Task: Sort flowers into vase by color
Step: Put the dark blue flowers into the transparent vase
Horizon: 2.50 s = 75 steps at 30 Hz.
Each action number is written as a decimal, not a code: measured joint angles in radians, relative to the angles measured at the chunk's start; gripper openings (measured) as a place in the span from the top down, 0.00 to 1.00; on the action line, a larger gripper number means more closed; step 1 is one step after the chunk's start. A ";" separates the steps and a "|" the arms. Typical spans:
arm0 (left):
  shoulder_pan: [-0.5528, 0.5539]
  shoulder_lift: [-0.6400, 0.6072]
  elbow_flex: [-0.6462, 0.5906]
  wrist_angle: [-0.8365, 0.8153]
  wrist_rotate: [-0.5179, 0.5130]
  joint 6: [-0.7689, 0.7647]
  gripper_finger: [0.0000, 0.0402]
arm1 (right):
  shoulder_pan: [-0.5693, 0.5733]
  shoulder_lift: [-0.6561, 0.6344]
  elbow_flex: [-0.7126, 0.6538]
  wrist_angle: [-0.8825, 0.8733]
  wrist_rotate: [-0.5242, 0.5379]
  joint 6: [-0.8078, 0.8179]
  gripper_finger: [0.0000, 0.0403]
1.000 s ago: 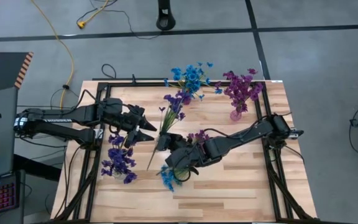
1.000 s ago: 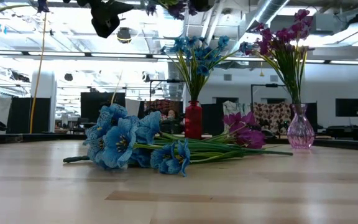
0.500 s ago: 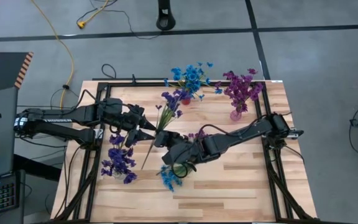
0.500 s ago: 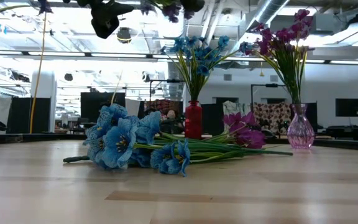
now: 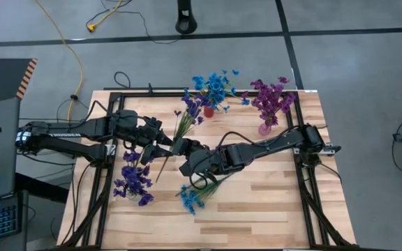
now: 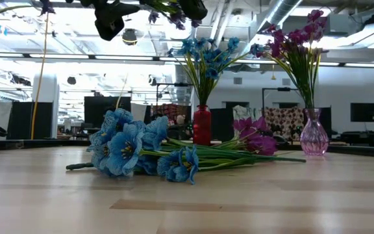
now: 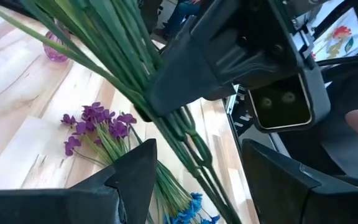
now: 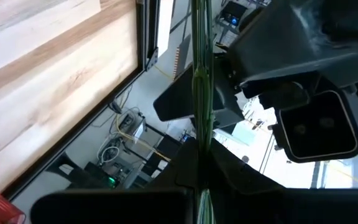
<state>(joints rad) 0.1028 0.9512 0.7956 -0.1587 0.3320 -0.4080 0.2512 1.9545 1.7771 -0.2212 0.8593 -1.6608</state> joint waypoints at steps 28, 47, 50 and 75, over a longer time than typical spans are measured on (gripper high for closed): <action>-0.001 0.000 0.000 0.000 -0.022 -0.001 0.86 | 0.010 0.000 0.000 -0.002 -0.031 -0.001 0.86; 0.000 0.000 0.000 -0.003 -0.026 0.001 0.94 | 0.010 -0.001 0.000 0.001 -0.050 0.006 0.76; 0.000 0.000 0.000 0.000 -0.027 0.003 0.94 | 0.010 -0.001 0.000 0.000 -0.054 0.006 0.68; 0.000 -0.136 0.000 0.000 -0.307 0.152 0.94 | 0.077 -0.001 0.000 -0.006 0.045 0.324 0.46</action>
<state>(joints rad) 0.1028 0.8153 0.7952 -0.1590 0.0254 -0.2558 0.3286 1.9534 1.7767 -0.2271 0.9038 -1.3372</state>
